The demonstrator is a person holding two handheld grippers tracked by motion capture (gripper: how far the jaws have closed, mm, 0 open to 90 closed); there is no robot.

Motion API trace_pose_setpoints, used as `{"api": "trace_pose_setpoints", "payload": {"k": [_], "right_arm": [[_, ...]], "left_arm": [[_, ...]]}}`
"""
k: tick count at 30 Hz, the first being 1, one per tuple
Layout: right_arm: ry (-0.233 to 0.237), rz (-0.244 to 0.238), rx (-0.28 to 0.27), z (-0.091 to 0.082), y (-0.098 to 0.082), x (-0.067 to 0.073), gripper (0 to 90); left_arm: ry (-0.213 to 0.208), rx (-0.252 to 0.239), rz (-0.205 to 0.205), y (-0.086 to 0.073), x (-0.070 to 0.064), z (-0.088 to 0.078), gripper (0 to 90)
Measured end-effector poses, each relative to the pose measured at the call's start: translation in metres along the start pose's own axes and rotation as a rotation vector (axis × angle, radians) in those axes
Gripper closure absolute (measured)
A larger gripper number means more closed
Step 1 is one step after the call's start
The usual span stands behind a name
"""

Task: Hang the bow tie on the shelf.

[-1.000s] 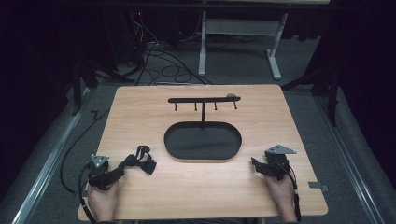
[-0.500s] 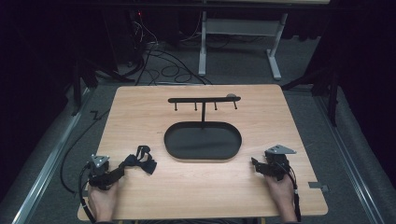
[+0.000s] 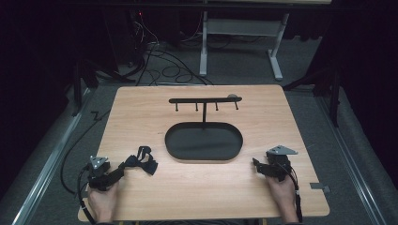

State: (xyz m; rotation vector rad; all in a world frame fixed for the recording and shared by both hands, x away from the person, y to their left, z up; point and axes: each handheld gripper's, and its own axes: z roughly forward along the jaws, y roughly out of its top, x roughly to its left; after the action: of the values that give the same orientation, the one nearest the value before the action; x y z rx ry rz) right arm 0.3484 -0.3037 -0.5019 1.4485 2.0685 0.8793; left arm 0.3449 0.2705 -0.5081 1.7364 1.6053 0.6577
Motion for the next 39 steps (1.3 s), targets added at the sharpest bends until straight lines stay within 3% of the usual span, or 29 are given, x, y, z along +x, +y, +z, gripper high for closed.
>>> {"api": "trace_pose_setpoints", "payload": {"k": [17,25,29,39], "right_arm": [[-0.005,0.006,0.000,0.000,0.000,0.000,35.5],[-0.004,0.005,0.000,0.000,0.000,0.000,35.5],[-0.004,0.005,0.000,0.000,0.000,0.000,35.5],[-0.003,0.005,0.000,0.000,0.000,0.000,35.4]], "left_arm": [[-0.019,-0.037,0.028,-0.001,-0.006,-0.012,41.8],[-0.065,-0.057,0.062,0.004,-0.016,-0.024,41.9],[-0.113,-0.059,0.065,0.008,-0.022,-0.027,41.8],[-0.151,-0.056,0.114,0.017,-0.036,-0.028,40.9]]}}
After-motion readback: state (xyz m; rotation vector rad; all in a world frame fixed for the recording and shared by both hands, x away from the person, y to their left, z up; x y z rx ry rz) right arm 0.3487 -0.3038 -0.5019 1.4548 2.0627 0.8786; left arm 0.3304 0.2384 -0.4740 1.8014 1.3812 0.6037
